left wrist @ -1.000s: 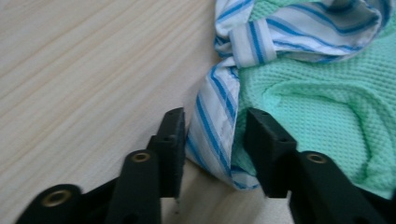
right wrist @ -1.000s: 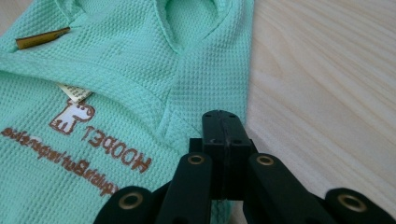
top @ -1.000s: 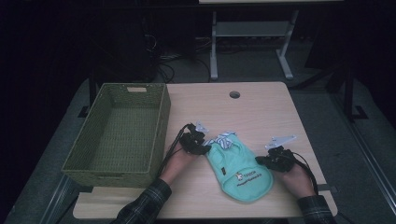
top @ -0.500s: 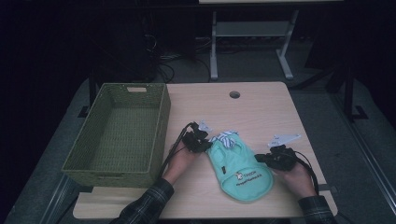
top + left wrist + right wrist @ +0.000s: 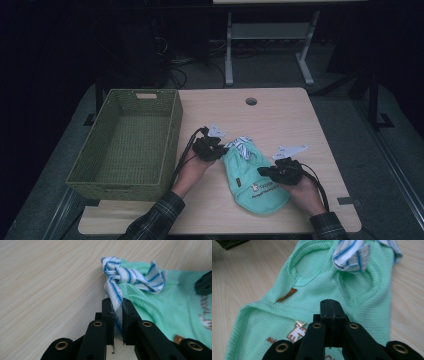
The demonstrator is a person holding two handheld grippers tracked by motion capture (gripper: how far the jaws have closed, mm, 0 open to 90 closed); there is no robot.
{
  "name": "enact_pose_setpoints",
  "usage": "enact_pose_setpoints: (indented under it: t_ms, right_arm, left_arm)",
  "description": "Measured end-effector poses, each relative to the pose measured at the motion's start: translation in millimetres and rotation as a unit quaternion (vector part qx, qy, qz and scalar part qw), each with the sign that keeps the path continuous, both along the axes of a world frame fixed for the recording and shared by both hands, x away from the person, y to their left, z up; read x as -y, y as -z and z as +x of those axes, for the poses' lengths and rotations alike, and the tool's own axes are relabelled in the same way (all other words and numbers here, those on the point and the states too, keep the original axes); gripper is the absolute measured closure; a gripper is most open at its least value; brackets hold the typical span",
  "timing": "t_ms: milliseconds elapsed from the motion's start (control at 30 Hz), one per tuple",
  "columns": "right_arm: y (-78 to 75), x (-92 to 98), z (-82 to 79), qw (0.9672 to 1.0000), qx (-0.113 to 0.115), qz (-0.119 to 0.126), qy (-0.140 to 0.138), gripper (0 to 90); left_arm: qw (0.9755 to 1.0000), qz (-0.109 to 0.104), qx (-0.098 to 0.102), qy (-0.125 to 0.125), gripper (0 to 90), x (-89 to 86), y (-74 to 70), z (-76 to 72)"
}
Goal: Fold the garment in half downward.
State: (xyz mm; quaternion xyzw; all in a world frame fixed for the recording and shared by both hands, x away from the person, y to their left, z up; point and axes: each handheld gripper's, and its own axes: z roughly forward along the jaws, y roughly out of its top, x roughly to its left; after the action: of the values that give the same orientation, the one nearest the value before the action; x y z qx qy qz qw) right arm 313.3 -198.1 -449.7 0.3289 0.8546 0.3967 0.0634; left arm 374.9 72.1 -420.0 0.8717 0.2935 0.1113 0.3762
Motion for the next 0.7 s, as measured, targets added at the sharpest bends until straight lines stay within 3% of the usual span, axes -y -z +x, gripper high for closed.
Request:
enact_pose_setpoints:
  t_ms: [233, 567, 700]
  right_arm:
    - [8.8, -20.3, 10.1, 0.9996, -0.008, -0.018, -0.021, 89.8]
    - [18.0, -30.6, 19.0, 0.9989, -0.012, -0.036, -0.027, 89.9]
    - [18.5, -35.2, 24.2, 0.9991, -0.008, -0.035, -0.023, 89.9]
  left_arm:
    - [0.9996, -0.026, 0.007, 0.014, 82.1, -1.2, -13.5, -0.9]
    - [0.9971, -0.066, 0.015, 0.036, 82.2, -2.7, -31.8, -10.3]
    - [0.9965, -0.068, 0.024, 0.044, 82.3, -1.6, -38.2, -14.6]
